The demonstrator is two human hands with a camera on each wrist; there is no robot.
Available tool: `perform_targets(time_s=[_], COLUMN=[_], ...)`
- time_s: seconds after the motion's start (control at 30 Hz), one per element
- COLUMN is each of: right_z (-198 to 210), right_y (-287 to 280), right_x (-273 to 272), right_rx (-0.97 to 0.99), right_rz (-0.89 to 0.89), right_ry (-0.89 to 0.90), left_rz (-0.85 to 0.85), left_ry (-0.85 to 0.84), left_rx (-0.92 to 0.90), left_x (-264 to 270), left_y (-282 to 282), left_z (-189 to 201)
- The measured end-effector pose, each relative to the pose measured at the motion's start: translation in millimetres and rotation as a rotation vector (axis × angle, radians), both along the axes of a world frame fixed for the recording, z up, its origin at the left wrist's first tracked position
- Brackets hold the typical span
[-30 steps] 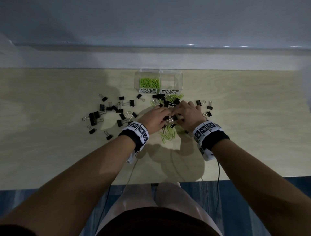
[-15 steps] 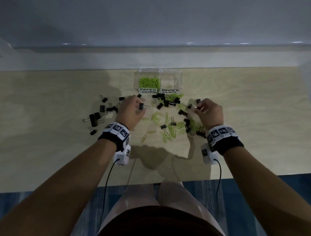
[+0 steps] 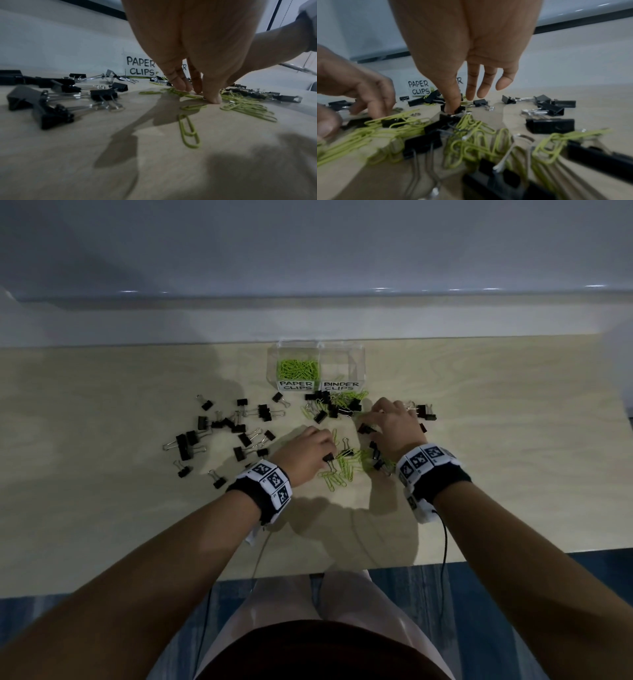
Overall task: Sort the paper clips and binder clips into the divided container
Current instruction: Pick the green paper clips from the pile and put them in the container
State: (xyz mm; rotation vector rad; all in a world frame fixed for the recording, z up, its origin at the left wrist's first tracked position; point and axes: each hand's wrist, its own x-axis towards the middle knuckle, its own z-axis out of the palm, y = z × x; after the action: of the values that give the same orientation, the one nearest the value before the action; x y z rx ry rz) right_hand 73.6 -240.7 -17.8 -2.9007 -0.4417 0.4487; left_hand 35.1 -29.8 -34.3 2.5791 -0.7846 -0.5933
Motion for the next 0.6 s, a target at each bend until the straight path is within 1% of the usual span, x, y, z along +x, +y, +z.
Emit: perform_targets(time_s=[0.17,0.23,0.27,0.33,0.43,0.47,0.5,0.57,0.6], right_z=[-3,-3,-3,-4,-5,-6,-7,-9,-9], right_y=[3,2,2,0,-4,-5,-7,-10,-11], right_x=[2,3,2,1,-2,-3,-3,-4,-5], right_rx=[0.076,0.088,0.097,0.118,0.134,0.144,0.157,0.182,0.19], right_rz=[0.049,0.049,0.044,0.036,0.027,0.018,0.005,-0.014,-0.019], right_ry=[0.052,0.055,0.053,0.062,0.084,0.087,0.087,0.074,0.068], left_rz=[0.032,0.078,0.122,0.265,0.509,0.566,0.597,0.611,0.61], left_ry=[-0.031,-0.013,0.006,0.041,-0.009,-0.064,-0.131,-0.219,-0.236], left_rx=[-0.104,-0.152,-0.183,-0.234,-0.25,-0.228,-0.169,-0.015,0.023], left_x=[1,-2,-4,-6,-2,1,4,12,16], left_y=[7,12,16,26,53,63,72,80,79], left_z=[-1,1,3,5,5,5,4,5,7])
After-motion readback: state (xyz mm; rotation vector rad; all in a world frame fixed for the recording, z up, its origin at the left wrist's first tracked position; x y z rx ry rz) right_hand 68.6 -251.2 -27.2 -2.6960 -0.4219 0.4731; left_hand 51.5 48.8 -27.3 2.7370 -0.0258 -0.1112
